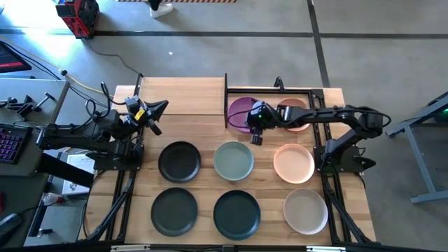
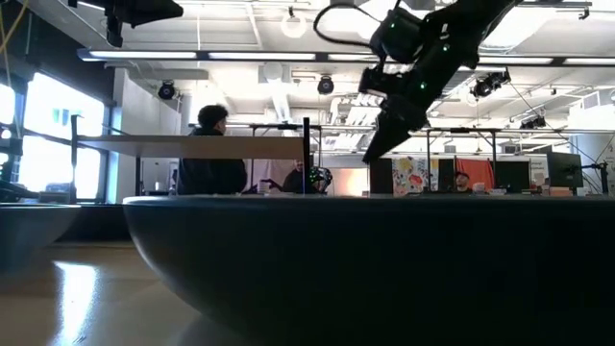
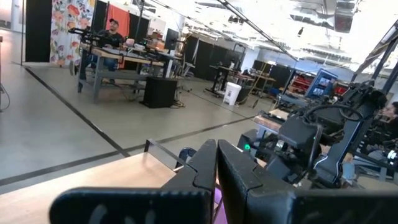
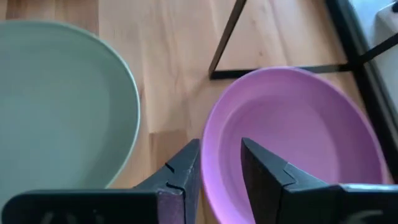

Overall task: Place and stack plates onto a shelf
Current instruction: Put the violet plate on the shelf

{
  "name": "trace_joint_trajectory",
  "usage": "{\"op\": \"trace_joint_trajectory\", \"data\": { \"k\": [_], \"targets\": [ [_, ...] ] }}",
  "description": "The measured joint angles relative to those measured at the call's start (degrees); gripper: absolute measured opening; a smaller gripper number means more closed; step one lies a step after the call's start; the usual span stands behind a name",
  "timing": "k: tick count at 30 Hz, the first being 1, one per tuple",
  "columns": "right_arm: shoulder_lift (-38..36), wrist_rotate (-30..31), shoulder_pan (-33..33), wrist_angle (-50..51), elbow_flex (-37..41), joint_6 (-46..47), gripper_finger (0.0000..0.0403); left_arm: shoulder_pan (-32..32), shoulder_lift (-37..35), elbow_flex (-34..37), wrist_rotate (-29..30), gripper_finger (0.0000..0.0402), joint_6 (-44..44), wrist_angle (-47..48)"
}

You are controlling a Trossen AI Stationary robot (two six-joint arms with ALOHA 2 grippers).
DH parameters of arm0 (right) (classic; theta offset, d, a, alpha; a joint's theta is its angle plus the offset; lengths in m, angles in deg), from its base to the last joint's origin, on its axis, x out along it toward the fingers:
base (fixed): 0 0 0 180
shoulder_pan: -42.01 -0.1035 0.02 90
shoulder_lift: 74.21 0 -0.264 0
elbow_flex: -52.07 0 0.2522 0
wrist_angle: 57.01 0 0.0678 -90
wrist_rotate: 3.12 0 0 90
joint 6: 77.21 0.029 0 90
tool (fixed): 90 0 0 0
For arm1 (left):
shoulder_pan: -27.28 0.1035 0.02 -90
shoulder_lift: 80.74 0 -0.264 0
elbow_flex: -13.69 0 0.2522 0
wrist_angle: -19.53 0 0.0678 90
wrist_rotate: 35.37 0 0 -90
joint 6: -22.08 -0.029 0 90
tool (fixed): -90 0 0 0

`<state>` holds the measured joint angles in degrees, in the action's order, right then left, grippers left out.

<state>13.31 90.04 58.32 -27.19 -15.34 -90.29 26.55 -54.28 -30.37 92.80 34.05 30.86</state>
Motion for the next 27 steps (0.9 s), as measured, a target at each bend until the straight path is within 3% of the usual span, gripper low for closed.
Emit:
{"op": "trace_joint_trajectory", "data": {
  "k": [21,27],
  "targets": [
    [10.59,0.03,0.02,-0.42,0.04,-2.45,0.0094,-0.02,0.0,0.0,0.0,0.0005,-0.02,1.39],
    [12.7,3.04,0.02,-0.56,0.04,-2.47,0.0094,0.0,0.02,0.0,0.0,0.0005,-0.02,1.39]
  ]
}}
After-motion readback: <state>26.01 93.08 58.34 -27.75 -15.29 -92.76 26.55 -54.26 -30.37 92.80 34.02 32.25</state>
